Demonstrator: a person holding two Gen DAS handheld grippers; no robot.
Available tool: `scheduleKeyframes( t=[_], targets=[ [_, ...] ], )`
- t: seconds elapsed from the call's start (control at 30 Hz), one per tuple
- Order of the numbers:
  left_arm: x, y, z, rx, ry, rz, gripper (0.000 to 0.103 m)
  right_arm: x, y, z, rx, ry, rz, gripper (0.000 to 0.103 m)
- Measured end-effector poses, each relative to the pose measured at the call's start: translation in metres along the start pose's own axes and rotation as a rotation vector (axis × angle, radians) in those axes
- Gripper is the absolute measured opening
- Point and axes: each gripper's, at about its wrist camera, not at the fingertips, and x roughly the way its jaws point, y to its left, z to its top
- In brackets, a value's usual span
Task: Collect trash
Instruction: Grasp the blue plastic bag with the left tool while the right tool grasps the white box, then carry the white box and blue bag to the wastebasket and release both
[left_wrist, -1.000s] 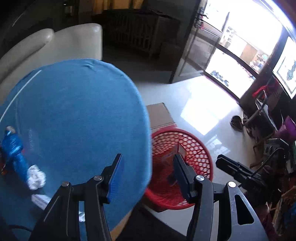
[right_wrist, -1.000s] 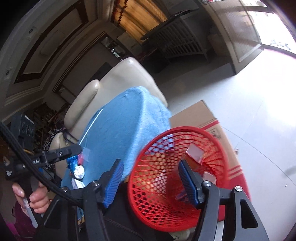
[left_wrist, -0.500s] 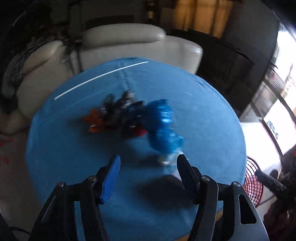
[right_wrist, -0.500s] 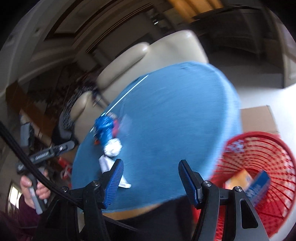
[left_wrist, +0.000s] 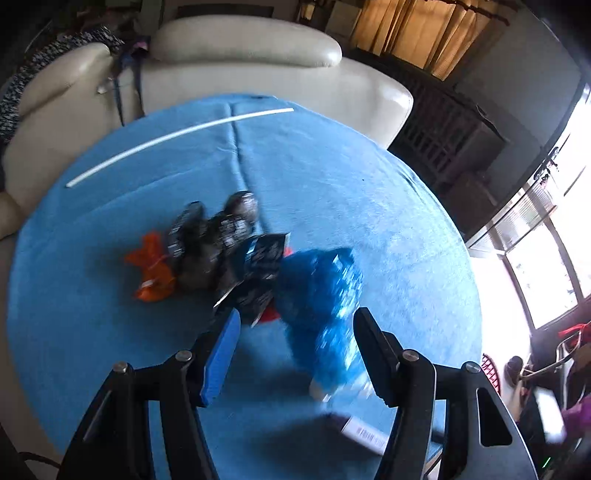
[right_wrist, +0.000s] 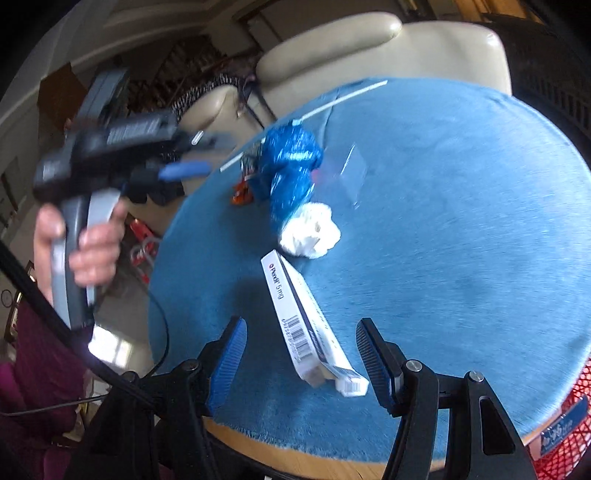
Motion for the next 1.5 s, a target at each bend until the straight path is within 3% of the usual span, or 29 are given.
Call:
scheduleKeyframes(
  t=[0.17, 0.23, 0.27, 0.3, 0.43, 0.6, 0.73, 0.97, 1.0, 1.07, 1.1, 1.13, 1.3, 1.37, 1.43, 1.5],
  targets=[
    [0.036, -0.015, 0.018, -0.004, 0.049, 0.002, 0.065, 0.027, 0.015, 0.002, -0.073, 0.035, -0.044, 0.063],
    [0.049, -0.017, 0.020, -0.008, 0.060, 0.023, 0.065, 0.033, 0.019, 0.002, -0.100, 0.041, -0.067, 0.033],
    [0.054, -0.017, 0.020, -0.015, 0.063, 0.021, 0.065, 0.035, 0.020, 0.002, -0.112, 0.044, -0.081, 0.032],
    [0.058, -0.015, 0.020, -0.023, 0.063, 0.018, 0.058, 0.036, 0.021, 0.001, -0.114, 0.041, -0.084, 0.027],
    [0.054, -0.013, 0.017, -0.032, 0.020, 0.024, 0.045, 0.027, 0.019, -0.003, -0.106, 0.009, -0.066, 0.021],
    [0.032, -0.014, 0.008, -0.013, -0.034, 0.034, 0.043, 0.000, 0.010, -0.006, -0.068, -0.049, -0.022, 0.017],
    [0.006, -0.023, -0.002, 0.017, -0.090, 0.054, 0.042, -0.020, 0.000, -0.009, -0.029, -0.098, -0.015, 0.016],
    [-0.034, -0.029, -0.026, 0.093, -0.145, 0.164, 0.043, -0.018, -0.006, -0.005, 0.049, -0.061, -0.038, 0.024],
    [-0.037, -0.027, -0.029, 0.096, -0.145, 0.176, 0.043, -0.016, -0.004, -0.003, 0.040, -0.057, -0.051, 0.029],
    [-0.044, -0.021, -0.037, 0.094, -0.136, 0.192, 0.043, -0.011, 0.001, 0.000, -0.007, -0.060, -0.100, 0.052],
    [-0.046, -0.019, -0.039, 0.094, -0.131, 0.194, 0.043, -0.007, 0.001, 0.001, -0.022, -0.055, -0.107, 0.086],
    [-0.049, -0.016, -0.044, 0.095, -0.127, 0.196, 0.043, -0.006, 0.001, -0.001, -0.037, -0.051, -0.103, 0.091],
    [-0.052, -0.009, -0.054, 0.097, -0.114, 0.169, 0.043, 0.015, 0.003, -0.006, -0.103, -0.038, -0.121, 0.089],
    [-0.054, -0.009, -0.058, 0.098, -0.116, 0.171, 0.043, 0.024, 0.007, -0.006, -0.141, -0.029, -0.152, 0.078],
    [-0.056, -0.013, -0.060, 0.118, -0.129, 0.194, 0.043, 0.039, 0.013, -0.005, -0.194, 0.021, -0.204, 0.048],
    [-0.058, -0.019, -0.063, 0.142, -0.149, 0.216, 0.043, 0.049, 0.017, -0.008, -0.240, 0.029, -0.249, 0.047]
  ],
)
